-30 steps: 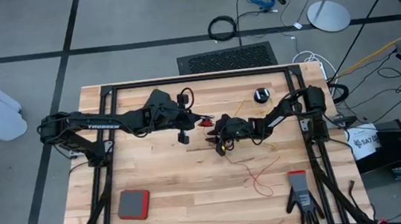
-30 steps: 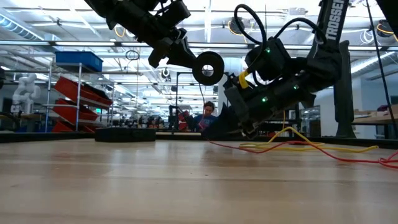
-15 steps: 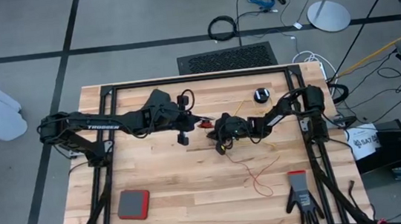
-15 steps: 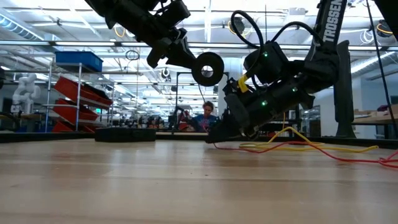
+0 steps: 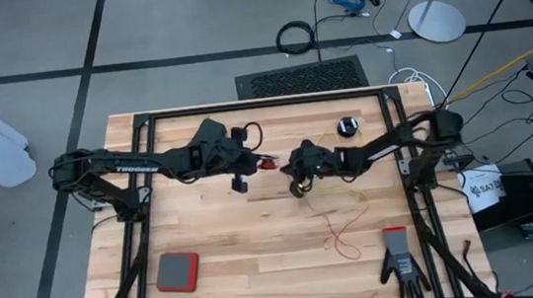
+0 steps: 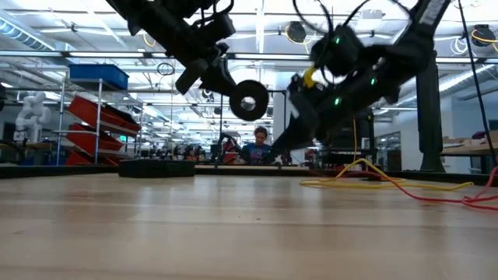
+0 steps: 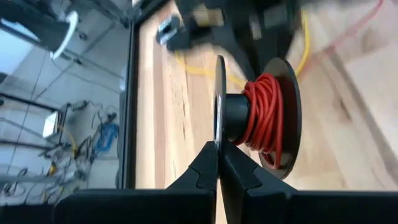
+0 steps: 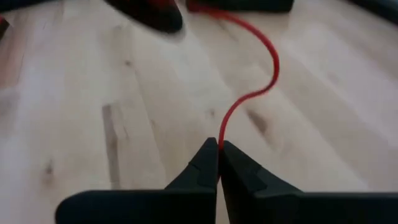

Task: Coil cords
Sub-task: Coil the red wire on the spool

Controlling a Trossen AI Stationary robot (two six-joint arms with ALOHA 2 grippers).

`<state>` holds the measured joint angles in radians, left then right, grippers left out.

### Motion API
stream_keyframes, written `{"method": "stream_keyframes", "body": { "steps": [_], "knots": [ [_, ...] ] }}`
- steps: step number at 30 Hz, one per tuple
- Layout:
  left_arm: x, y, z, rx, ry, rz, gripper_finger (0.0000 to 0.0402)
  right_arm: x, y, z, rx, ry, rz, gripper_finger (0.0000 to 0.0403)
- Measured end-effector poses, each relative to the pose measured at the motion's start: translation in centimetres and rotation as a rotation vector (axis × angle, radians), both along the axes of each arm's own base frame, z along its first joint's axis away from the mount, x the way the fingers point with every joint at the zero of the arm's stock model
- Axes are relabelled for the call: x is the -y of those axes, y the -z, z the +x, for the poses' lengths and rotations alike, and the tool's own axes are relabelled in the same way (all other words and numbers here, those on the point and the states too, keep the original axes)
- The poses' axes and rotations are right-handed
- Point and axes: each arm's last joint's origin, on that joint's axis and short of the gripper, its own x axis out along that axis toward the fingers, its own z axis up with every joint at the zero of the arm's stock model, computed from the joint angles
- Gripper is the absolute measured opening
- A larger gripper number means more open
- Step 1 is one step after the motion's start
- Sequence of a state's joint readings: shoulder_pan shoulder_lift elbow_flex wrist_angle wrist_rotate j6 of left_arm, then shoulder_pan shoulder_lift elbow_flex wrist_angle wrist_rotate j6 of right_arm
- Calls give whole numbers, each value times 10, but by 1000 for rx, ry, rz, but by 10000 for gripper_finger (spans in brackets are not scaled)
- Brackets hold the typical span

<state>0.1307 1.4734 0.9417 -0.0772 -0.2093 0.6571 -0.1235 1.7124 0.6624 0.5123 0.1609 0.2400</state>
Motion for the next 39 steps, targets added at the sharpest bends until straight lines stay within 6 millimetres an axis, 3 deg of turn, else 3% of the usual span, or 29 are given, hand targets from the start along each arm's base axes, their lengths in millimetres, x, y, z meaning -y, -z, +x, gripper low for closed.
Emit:
{"method": "stream_keyframes", "body": {
  "steps": [7,12,16,23,31,39],
  "knots": [
    [-6,6,-6,-71,-45,-21,4,-7,-50,-17,76,19,-45,0],
    [-11,3,-4,-22,-119,-10,4,-18,-68,-21,149,-19,-45,0],
    [-14,5,4,35,-134,-16,4,-24,-71,-18,193,-39,-45,0],
    [-15,28,32,154,-221,30,4,-26,-66,-7,287,-36,-53,0],
    [-17,15,45,455,-305,-58,4,-30,-56,-1,265,109,-193,0],
    [-11,14,49,547,-313,-131,4,-34,-64,0,296,176,-359,0]
  ]
}}
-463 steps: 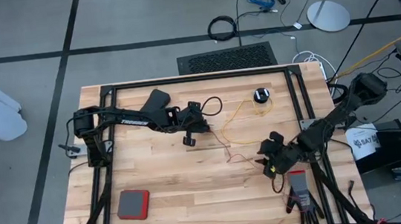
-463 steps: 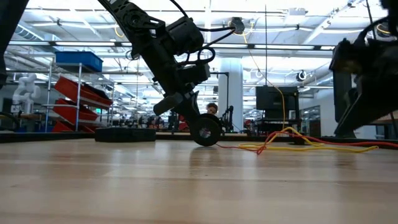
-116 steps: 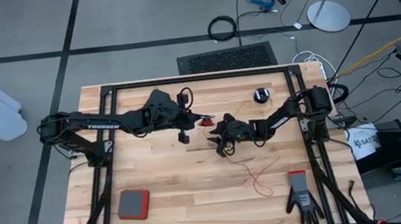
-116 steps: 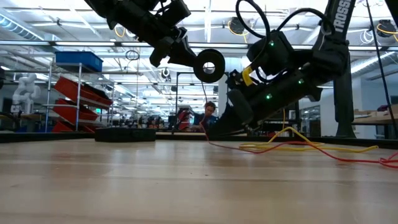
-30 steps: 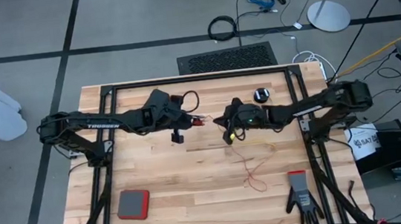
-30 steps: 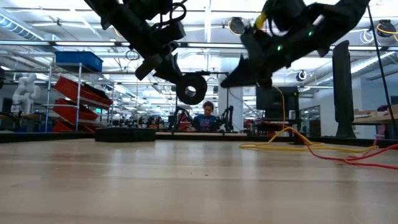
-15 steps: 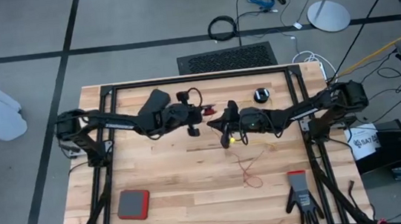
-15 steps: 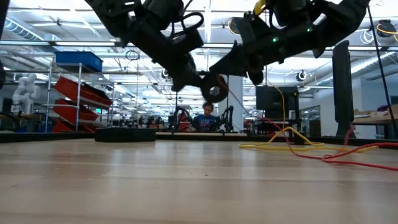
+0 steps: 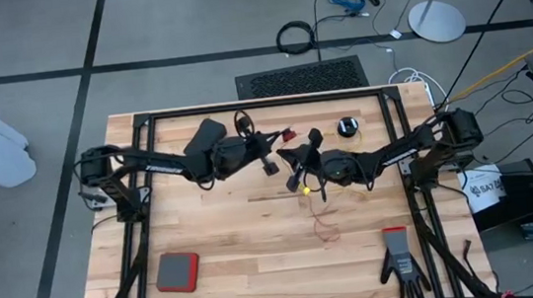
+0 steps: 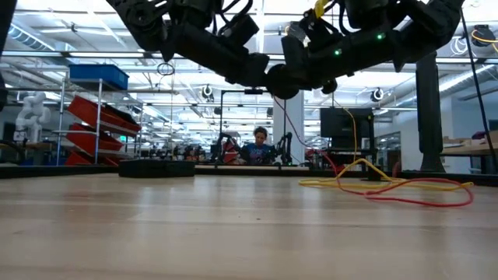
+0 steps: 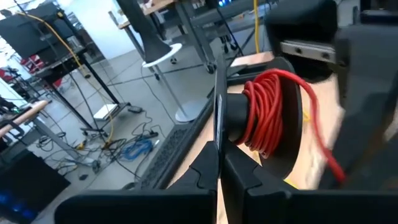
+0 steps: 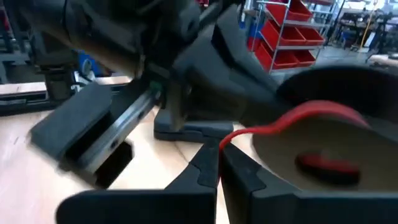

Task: Coil cords
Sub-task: Coil the red wire on the spool

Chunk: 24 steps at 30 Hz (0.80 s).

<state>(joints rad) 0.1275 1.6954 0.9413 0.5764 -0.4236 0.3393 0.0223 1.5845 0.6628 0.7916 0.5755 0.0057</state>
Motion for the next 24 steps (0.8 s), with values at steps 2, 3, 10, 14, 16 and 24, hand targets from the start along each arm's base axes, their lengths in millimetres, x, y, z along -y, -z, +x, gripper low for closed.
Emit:
{"method": "stream_keyframes", "body": {
  "steps": [2,3,10,14,16,24],
  "knots": [
    [2,4,3,19,4,-11,4,0,-1,0,9,-5,-7,0],
    [2,5,4,33,5,-15,4,0,-1,0,10,-4,-7,0],
    [9,18,19,65,16,-32,4,0,0,0,-4,4,-9,0],
    [12,20,21,69,10,-31,4,1,6,-2,-60,41,-3,0],
    [12,18,21,86,10,-44,4,-1,7,-2,-73,52,-5,0],
    [11,14,21,108,10,-45,4,-7,6,-2,-94,70,-63,0]
  ]
}}
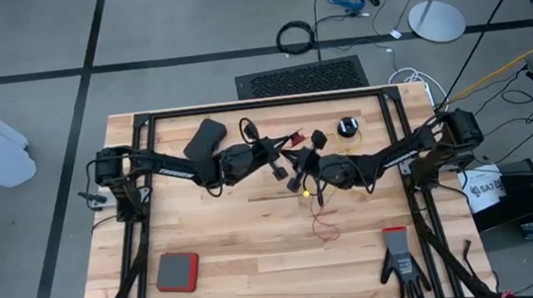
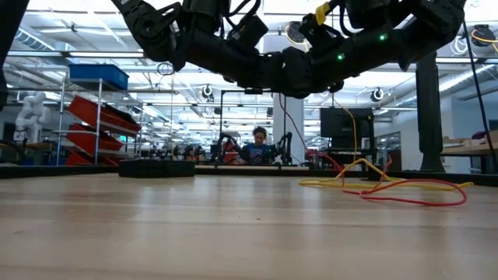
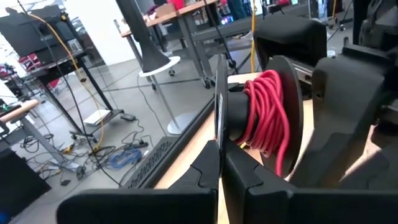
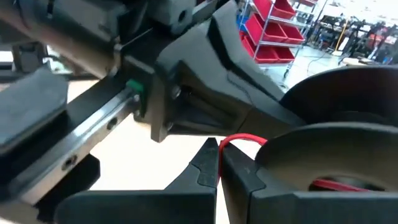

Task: Coil cords
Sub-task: Coil the red wire on the spool

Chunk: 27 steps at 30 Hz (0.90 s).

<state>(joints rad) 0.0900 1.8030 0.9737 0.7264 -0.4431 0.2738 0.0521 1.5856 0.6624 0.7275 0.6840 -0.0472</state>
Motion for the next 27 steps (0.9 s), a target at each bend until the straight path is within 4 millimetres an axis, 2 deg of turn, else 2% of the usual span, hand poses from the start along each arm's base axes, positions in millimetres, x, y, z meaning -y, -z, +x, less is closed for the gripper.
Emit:
{"method": "stream_keyframes", "body": {
  "steps": [6,16,22,27],
  "knots": [
    [-4,-3,-1,32,5,-23,4,-4,3,-1,-41,-10,-20,0],
    [-4,-7,-2,76,131,-136,4,-3,11,-4,-166,31,-60,0],
    [-13,-32,-20,10,246,-174,4,-4,11,-4,-197,2,-94,4],
    [-16,-65,-40,42,333,-184,4,-3,17,-4,-239,-81,-76,20]
  ]
}}
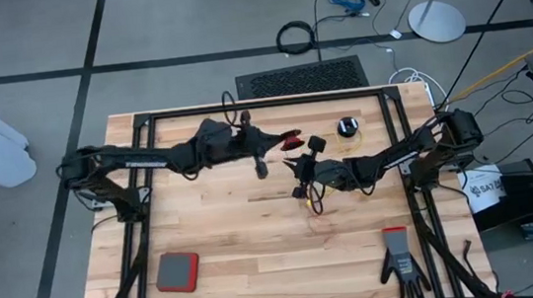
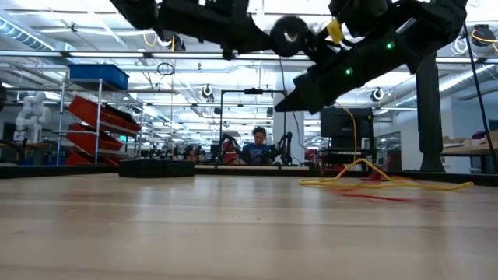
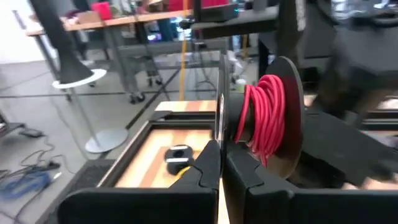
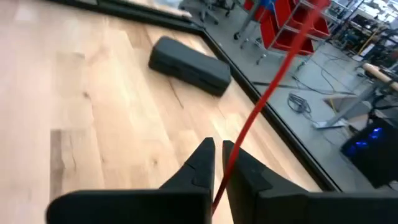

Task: Coil cords
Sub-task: Coil the red wire on the spool

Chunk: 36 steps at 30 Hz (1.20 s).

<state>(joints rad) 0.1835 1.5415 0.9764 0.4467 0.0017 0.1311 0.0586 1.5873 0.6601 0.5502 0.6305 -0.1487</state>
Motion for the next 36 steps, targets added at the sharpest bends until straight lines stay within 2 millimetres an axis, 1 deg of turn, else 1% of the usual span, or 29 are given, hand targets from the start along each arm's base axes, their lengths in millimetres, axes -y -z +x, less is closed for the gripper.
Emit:
{"method": "stream_keyframes", "body": {
  "steps": [3,6,8,13,18,21,28,36],
  "knots": [
    [2,-7,-8,-20,36,-3,4,2,1,0,-6,1,15,27],
    [4,-19,-16,9,55,1,4,3,1,0,-7,-14,30,28],
    [5,-21,-19,-7,59,12,4,2,2,0,-5,-38,47,29],
    [8,-18,-27,-108,113,24,4,0,2,1,-5,-118,80,29],
    [13,-10,-34,-225,238,12,4,-4,2,3,-8,-249,129,29],
    [15,-9,-40,-274,300,18,4,-6,2,3,-11,-312,154,29],
    [17,-1,-52,-409,365,57,4,-10,3,4,-17,-429,201,29],
    [16,6,-58,-482,434,44,4,-14,3,3,-23,-536,261,29]
  ]
}}
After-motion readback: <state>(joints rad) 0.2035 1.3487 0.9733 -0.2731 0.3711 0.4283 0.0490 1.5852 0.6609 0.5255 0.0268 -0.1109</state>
